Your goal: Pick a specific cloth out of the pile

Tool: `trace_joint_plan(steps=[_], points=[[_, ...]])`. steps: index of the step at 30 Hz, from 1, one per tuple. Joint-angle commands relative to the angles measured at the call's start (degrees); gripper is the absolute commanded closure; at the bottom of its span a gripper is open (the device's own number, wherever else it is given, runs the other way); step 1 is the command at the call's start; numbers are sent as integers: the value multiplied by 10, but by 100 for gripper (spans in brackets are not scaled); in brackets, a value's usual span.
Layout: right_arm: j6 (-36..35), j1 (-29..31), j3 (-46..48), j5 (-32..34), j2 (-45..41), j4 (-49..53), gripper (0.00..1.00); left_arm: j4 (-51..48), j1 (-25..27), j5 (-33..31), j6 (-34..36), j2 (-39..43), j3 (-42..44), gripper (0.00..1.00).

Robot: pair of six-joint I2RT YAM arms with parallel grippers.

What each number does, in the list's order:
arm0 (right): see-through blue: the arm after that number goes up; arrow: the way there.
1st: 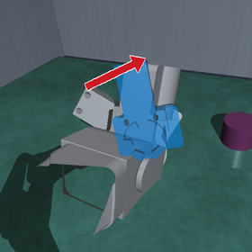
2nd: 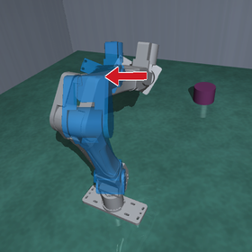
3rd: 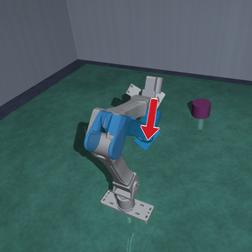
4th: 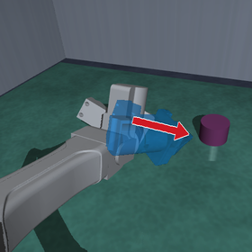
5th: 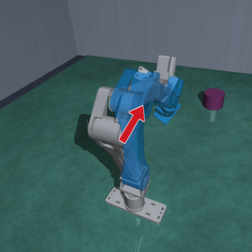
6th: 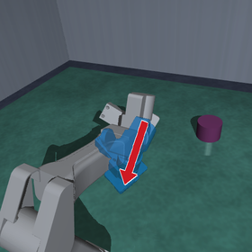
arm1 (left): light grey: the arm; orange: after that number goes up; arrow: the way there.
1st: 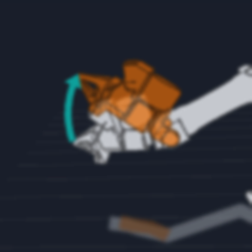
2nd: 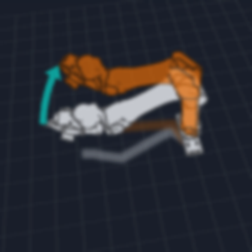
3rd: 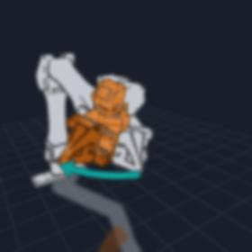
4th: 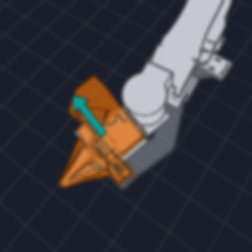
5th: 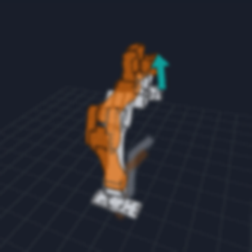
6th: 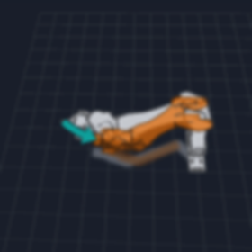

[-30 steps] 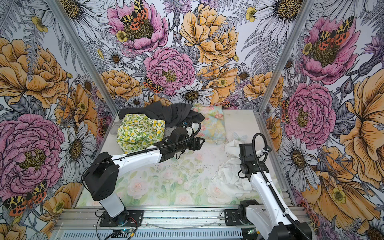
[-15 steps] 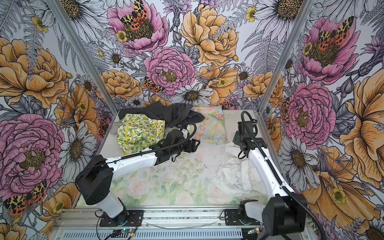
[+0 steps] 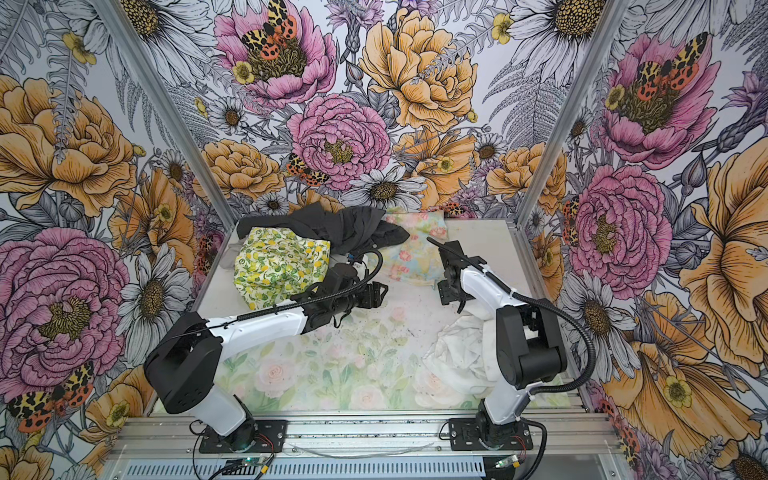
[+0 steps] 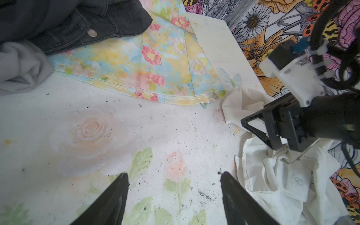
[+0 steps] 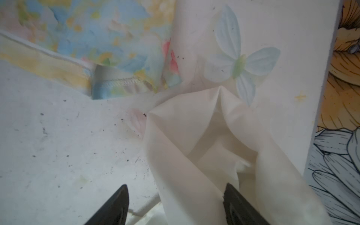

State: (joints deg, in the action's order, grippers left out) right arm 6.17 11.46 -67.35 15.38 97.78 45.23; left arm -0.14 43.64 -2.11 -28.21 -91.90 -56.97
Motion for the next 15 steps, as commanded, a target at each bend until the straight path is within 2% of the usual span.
trace_joint_plan(steps=[1, 2, 6, 9, 15], points=[[-11, 3, -22, 48, 18, 9, 85, 6, -9, -15, -9, 28, 16, 24], [-5, 3, -27, 66, 16, 8, 100, 5, -11, -16, -9, 32, 18, 24], [11, 3, -22, 83, -39, 4, 100, -2, -19, -21, -5, 52, 23, 24], [32, 5, -2, 74, -110, 1, 100, -6, -23, -26, -3, 70, 26, 24], [81, 23, 80, 54, -235, 3, 100, -16, -25, -35, -3, 101, 36, 24]])
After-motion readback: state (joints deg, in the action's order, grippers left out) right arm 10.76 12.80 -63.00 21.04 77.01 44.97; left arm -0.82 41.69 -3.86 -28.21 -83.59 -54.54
